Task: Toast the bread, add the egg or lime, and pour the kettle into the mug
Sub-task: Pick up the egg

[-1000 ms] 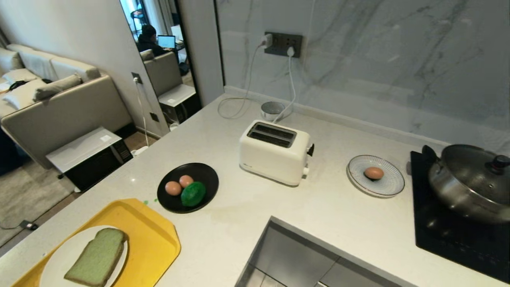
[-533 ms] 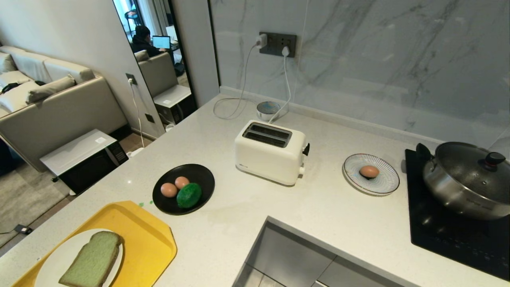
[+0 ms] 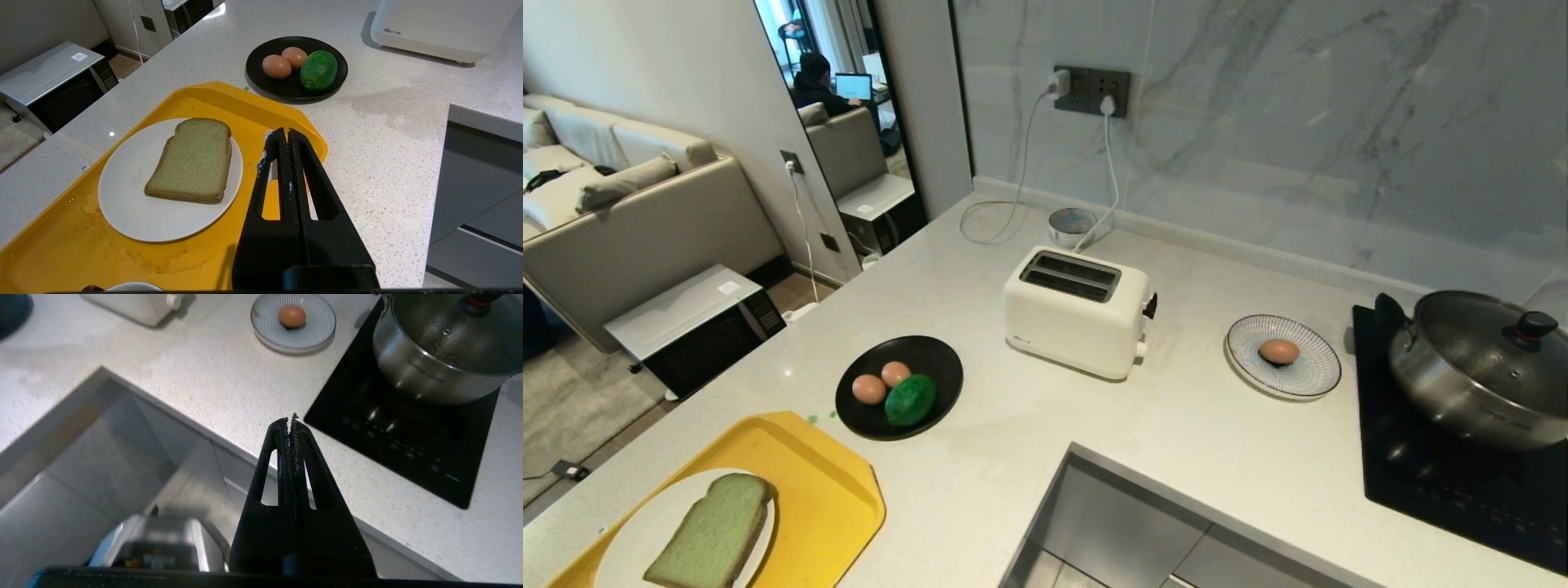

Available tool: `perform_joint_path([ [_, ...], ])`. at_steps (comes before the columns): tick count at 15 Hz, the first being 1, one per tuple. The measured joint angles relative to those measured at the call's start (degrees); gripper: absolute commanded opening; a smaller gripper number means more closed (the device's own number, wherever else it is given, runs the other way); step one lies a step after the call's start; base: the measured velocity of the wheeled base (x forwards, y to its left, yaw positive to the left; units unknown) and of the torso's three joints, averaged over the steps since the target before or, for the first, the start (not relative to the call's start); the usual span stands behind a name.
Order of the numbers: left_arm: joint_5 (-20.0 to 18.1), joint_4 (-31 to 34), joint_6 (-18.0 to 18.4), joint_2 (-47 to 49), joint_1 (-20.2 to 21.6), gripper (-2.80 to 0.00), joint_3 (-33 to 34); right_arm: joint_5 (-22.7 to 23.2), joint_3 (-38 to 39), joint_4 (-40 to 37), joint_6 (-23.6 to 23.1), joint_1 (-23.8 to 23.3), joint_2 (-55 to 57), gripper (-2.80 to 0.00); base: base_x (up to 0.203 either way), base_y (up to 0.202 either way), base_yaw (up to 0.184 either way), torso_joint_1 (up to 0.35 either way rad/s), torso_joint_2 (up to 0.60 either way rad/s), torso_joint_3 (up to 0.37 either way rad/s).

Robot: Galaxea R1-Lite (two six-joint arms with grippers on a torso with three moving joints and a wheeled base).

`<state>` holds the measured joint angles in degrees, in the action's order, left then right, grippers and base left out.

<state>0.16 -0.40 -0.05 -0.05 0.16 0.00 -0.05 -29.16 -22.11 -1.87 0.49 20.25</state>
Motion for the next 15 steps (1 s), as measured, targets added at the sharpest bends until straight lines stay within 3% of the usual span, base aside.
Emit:
perform_joint_path([
  [7,0.0,0.0,0.0,0.0,0.0,-2.8,0.0,1.8,-28.2,-12.6,-11.7,-1.7,41.0,-2.8,0.0,0.0,0.0,0.0,0.0,0.0],
  [11,0.0,0.0,0.0,0.0,0.0,-2.8,0.0,5.0,-39.1,-16.5,-27.5,-7.3,59.7,-2.8,0.0,0.0,0.0,0.0,0.0,0.0],
  [15,0.0,0.0,0.0,0.0,0.0,-2.8,0.0,9.3,-47.0,-13.0,-37.3,-10.4,73.5,-2.8,0.0,0.0,0.0,0.0,0.0,0.0],
])
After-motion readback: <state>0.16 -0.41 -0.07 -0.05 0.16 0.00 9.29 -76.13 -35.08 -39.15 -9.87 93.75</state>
